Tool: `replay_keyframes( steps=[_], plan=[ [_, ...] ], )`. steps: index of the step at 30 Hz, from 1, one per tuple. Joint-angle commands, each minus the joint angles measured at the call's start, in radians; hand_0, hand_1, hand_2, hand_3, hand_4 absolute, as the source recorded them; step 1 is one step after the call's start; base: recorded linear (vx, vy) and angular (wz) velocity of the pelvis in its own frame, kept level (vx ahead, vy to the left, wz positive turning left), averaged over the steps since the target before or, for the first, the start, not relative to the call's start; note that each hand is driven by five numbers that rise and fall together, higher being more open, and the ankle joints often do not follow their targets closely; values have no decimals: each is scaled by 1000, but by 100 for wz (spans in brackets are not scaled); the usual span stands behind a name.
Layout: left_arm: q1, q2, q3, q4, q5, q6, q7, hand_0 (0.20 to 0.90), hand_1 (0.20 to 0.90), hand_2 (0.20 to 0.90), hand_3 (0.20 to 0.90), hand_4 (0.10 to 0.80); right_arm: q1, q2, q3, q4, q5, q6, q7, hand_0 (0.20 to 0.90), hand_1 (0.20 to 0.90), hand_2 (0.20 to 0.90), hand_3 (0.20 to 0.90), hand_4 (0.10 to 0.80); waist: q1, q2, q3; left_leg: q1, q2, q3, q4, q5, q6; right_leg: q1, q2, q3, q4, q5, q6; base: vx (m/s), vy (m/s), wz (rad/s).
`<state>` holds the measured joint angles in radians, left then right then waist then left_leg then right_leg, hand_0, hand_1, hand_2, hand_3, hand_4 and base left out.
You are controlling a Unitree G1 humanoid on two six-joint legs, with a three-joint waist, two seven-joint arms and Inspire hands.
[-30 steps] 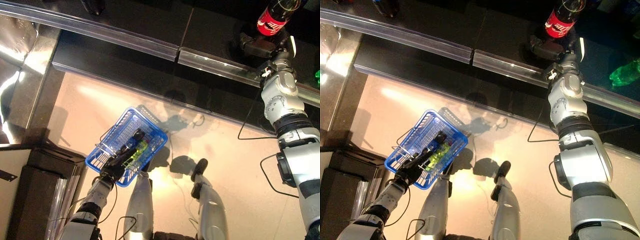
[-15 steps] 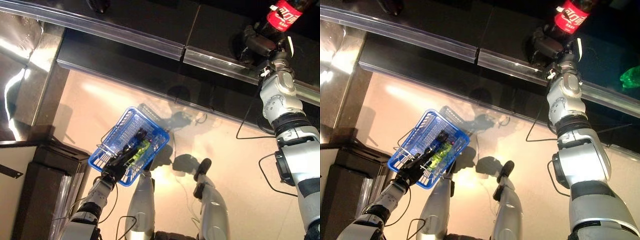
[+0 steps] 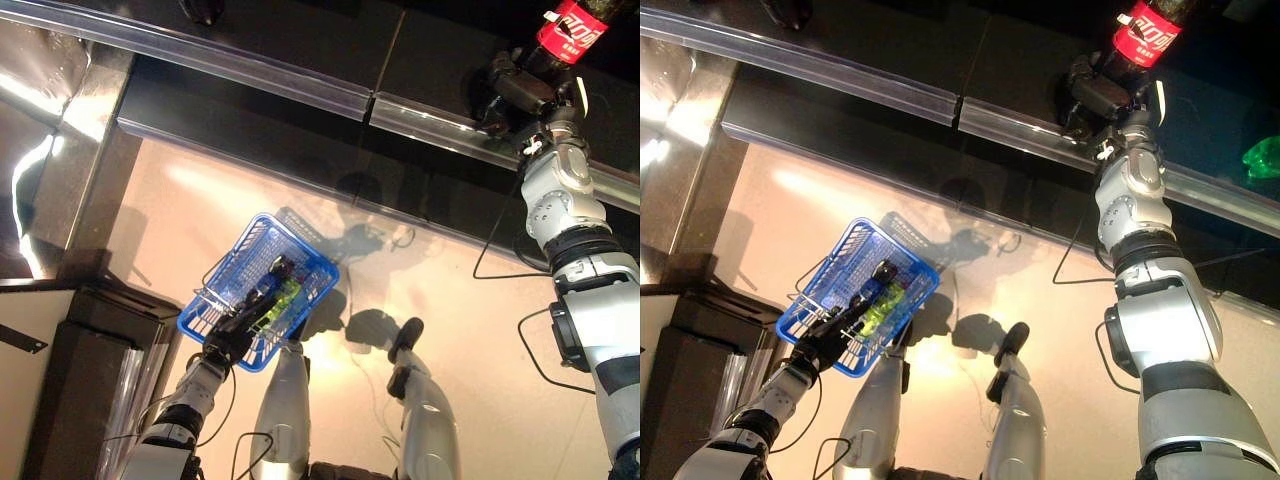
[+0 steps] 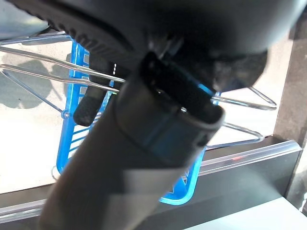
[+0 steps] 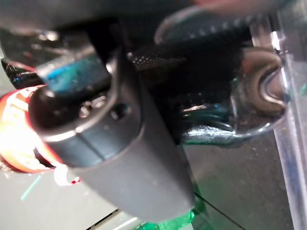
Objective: Pick up the drink and place into the basket.
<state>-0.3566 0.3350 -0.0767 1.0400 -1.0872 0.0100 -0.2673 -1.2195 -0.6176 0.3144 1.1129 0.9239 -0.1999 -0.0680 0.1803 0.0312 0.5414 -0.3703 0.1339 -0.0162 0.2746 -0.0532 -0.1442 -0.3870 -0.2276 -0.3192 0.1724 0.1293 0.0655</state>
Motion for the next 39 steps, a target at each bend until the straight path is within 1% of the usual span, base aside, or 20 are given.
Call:
replay_keyframes(
  steps=[1, 4, 5, 8, 9, 11, 12, 16, 17, 20, 21, 24, 31, 32, 33, 35, 39],
  plan=[
    [91, 149, -56, -82, -31, -71, -77, 300, 300, 300, 200, 100, -159, -58, 33, -112, -82, -181, 18, 300, 300, 300, 200, 100, 25, 34, -23, 2, -53, 33, -84, 79, 72, 106, -21, 23, 56, -155, 58, 0, 0, 0],
    [99, 155, -44, -95, -36, -73, -85, 300, 300, 300, 200, 100, -114, -59, 33, -180, -131, -183, 9, 300, 300, 300, 200, 100, 24, 21, -50, 42, -54, 37, -128, 87, 69, 149, -20, 13, 15, -142, 68, -14, -4, 3],
    [102, 157, -40, -101, -35, -72, -91, 300, 300, 300, 200, 100, -91, -65, 32, -205, -132, -182, 11, 300, 300, 300, 200, 100, 25, 16, -60, 50, -55, 49, -147, 112, 75, 161, -23, -4, -7, -115, 65, -17, -14, 6],
    [121, 155, -27, -123, -38, -75, -98, 300, 300, 300, 200, 100, 8, -78, -3, -295, -131, -162, 21, 300, 300, 300, 200, 100, 19, -5, -119, 117, -56, 64, -222, 123, 70, 234, -21, -23, -75, -95, 80, 51, -12, 12],
    [123, 155, -28, -129, -41, -76, -99, 300, 300, 300, 200, 100, 26, -79, -11, -306, -137, -161, 23, 300, 300, 300, 200, 100, 18, -7, -127, 129, -56, 66, -233, 126, 69, 247, -21, -26, -85, -92, 82, 93, 10, 10],
    [136, 143, -26, -162, -41, -76, -96, 300, 300, 300, 200, 100, 103, -85, -37, -352, -137, -154, 35, 300, 300, 300, 200, 100, 14, -17, -170, 174, -51, 72, -271, 132, 65, 295, -18, -40, -120, -84, 87, 96, 14, 3],
    [140, 141, -27, -166, -45, -80, -100, 300, 300, 300, 200, 100, 113, -87, -41, -356, -135, -154, 39, 300, 300, 300, 200, 100, 13, -18, -175, 180, -51, 72, -275, 132, 64, 302, -18, -42, -124, -83, 87, 80, 6, 4],
    [178, 113, -10, -226, -28, -73, -106, 300, 300, 300, 200, 100, 237, -83, -81, -440, -166, -136, 53, 300, 300, 300, 200, 100, 12, -37, -244, 244, -44, 77, -313, 139, 60, 369, -11, -59, -159, -75, 93, 128, 4, 8],
    [193, 96, -10, -245, -22, -80, -115, 300, 300, 300, 200, 100, 281, -74, -96, -478, -180, -125, 55, 300, 300, 300, 200, 100, 10, -43, -268, 265, -42, 80, -324, 140, 59, 389, -8, -59, -169, -73, 95, 150, 13, 3],
    [211, 69, -3, -286, -10, -70, -119, 300, 300, 300, 200, 100, 388, -51, -115, -566, -197, -105, 60, 300, 300, 300, 200, 100, 4, -58, -331, 315, -37, 89, -345, 139, 57, 440, 0, -63, -198, -65, 97, 190, 25, 2],
    [218, 56, -1, -317, -4, -63, -113, 300, 300, 300, 200, 100, 446, -38, -125, -606, -195, -101, 69, 300, 300, 300, 200, 100, -1, -63, -362, 339, -35, 93, -353, 136, 56, 463, 3, -66, -210, -61, 100, 154, 27, -2],
    [225, 36, -5, -355, -3, -67, -126, 300, 300, 300, 200, 100, 505, -14, -135, -655, -216, -100, 73, 300, 300, 300, 200, 100, -7, -69, -399, 354, -33, 99, -362, 137, 55, 483, 5, -71, -229, -51, 102, 104, 19, 2],
    [249, -4, -9, -535, -44, -66, -197, 300, 300, 300, 200, 100, 658, 54, -145, -835, -309, -109, 89, 300, 300, 300, 200, 100, -19, -71, -447, 387, -31, 109, -362, 125, 51, 530, 8, -89, -256, -41, 105, 22, 12, 1],
    [251, -7, -12, -567, -47, -61, -197, 300, 300, 300, 200, 100, 673, 60, -144, -856, -325, -112, 88, 300, 300, 300, 200, 100, -19, -72, -450, 389, -32, 108, -362, 125, 52, 535, 8, -93, -256, -43, 105, 0, 0, 0],
    [249, -11, -20, -639, -61, -51, -195, 300, 300, 300, 200, 100, 700, 77, -138, -901, -342, -118, 92, 300, 300, 300, 200, 100, -17, -75, -454, 390, -33, 107, -362, 124, 53, 543, 7, -102, -255, -45, 103, -9, -4, 4],
    [248, -14, -24, -673, -65, -50, -199, 300, 300, 300, 200, 100, 716, 90, -133, -921, -362, -125, 96, 300, 300, 300, 200, 100, -16, -78, -456, 392, -35, 105, -362, 122, 55, 547, 6, -106, -252, -47, 102, -11, -5, 9],
    [235, -15, -55, -804, -76, -48, -186, 300, 300, 300, 200, 100, 753, 104, -98, -978, -418, -136, 103, 300, 300, 300, 200, 100, -11, -81, -460, 402, -39, 100, -362, 115, 63, 557, 2, -116, -249, -51, 101, -4, 0, 6]
  ],
)
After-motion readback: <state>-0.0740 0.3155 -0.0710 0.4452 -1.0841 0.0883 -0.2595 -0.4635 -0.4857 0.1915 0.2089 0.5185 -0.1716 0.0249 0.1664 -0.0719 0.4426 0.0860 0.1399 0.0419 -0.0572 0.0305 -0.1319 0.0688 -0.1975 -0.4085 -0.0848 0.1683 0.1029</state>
